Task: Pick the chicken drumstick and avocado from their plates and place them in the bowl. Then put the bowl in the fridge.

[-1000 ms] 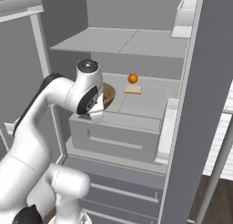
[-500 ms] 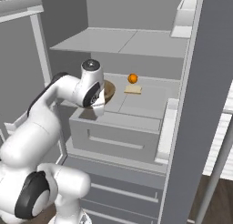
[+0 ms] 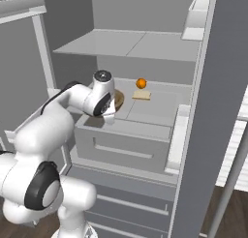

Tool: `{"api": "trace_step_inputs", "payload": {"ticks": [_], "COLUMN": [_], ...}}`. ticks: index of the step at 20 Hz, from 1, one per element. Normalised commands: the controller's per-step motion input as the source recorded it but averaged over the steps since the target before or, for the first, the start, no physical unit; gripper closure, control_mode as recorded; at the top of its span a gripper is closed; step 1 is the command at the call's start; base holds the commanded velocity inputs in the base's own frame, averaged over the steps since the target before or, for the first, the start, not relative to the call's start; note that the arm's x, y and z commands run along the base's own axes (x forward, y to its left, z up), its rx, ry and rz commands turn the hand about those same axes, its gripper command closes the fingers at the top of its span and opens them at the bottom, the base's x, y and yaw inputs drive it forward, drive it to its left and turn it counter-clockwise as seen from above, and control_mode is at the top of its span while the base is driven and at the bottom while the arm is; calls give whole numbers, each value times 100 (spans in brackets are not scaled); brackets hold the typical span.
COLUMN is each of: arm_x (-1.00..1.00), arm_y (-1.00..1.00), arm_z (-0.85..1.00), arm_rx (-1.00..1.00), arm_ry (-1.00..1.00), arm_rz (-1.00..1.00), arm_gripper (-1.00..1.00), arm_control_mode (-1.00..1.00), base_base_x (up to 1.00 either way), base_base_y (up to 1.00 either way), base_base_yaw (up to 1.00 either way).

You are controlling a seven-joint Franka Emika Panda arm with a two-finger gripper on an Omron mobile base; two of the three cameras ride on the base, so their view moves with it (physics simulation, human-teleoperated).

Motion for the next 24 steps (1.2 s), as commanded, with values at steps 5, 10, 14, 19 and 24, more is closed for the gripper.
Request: {"api": "trace_step_inputs", "payload": {"ticks": [5, 10, 14, 19, 24], "arm_x": [69, 69, 39, 20, 36], "arm_y": [0, 0, 0, 0, 0], "arm_z": [-2, -6, -35, -43, -14], "arm_rx": [0, 0, 2, 1, 0], "arm_ry": [0, 0, 0, 0, 0], "arm_rz": [0, 0, 0, 0, 0], "arm_gripper": [100, 100, 100, 100, 100], "arm_control_mode": [-100, -100, -100, -100, -100], "base_base_x": [0, 0, 0, 0, 0], "base_base_y": [0, 0, 0, 0, 0], "base_base_yaw": [0, 0, 0, 0, 0]}}
